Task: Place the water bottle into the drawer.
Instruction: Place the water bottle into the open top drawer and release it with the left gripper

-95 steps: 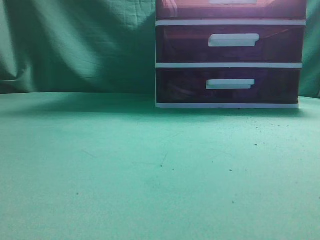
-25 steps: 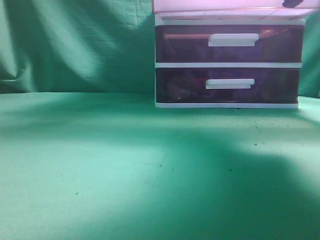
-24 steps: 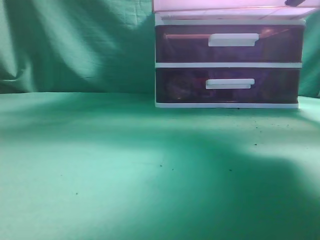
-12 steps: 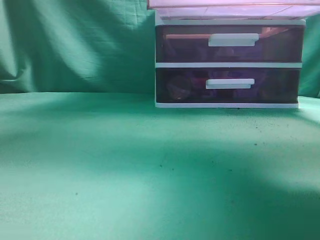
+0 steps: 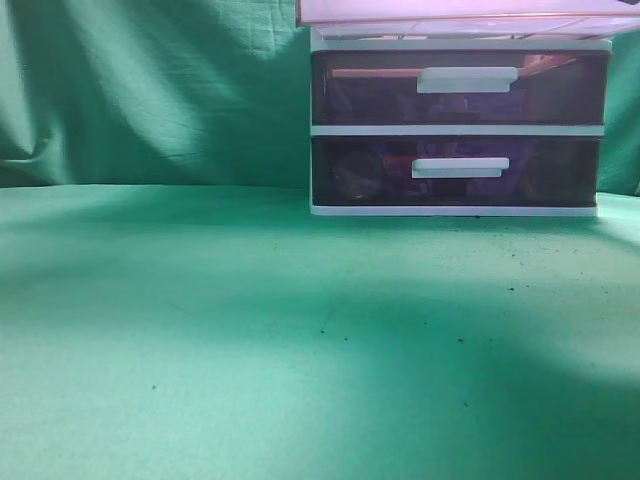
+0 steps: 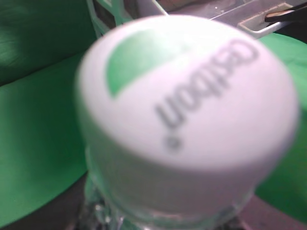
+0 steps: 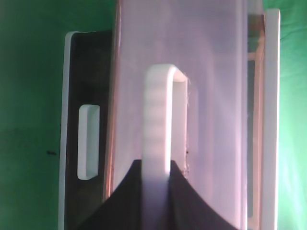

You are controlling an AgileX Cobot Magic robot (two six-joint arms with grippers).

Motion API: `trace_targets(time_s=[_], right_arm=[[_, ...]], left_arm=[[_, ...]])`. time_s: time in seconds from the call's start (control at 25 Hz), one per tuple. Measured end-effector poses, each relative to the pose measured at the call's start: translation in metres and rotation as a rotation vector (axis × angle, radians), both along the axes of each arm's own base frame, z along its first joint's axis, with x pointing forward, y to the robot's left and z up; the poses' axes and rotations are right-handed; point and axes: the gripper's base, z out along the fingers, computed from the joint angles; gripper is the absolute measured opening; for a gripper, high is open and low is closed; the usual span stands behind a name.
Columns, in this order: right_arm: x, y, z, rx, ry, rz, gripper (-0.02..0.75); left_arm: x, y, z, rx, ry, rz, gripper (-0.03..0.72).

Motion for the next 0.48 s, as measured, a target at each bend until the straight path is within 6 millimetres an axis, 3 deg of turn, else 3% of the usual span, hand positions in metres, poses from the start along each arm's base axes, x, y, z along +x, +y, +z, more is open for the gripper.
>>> trace_targets(time_s=[0.28,0.48], right_arm=[[0.000,0.000,0.000,-0.005,0.000,0.001,0.079],[0.000,0.000,0.000,-0.005,0.001,0.000,0.079]], left_arm=[[0.054,-0.032,0.039,0.079,0.031,-0.074,0.307],[0.092,-0.070,0.057,0.304,-0.061,-0.233,0.307]])
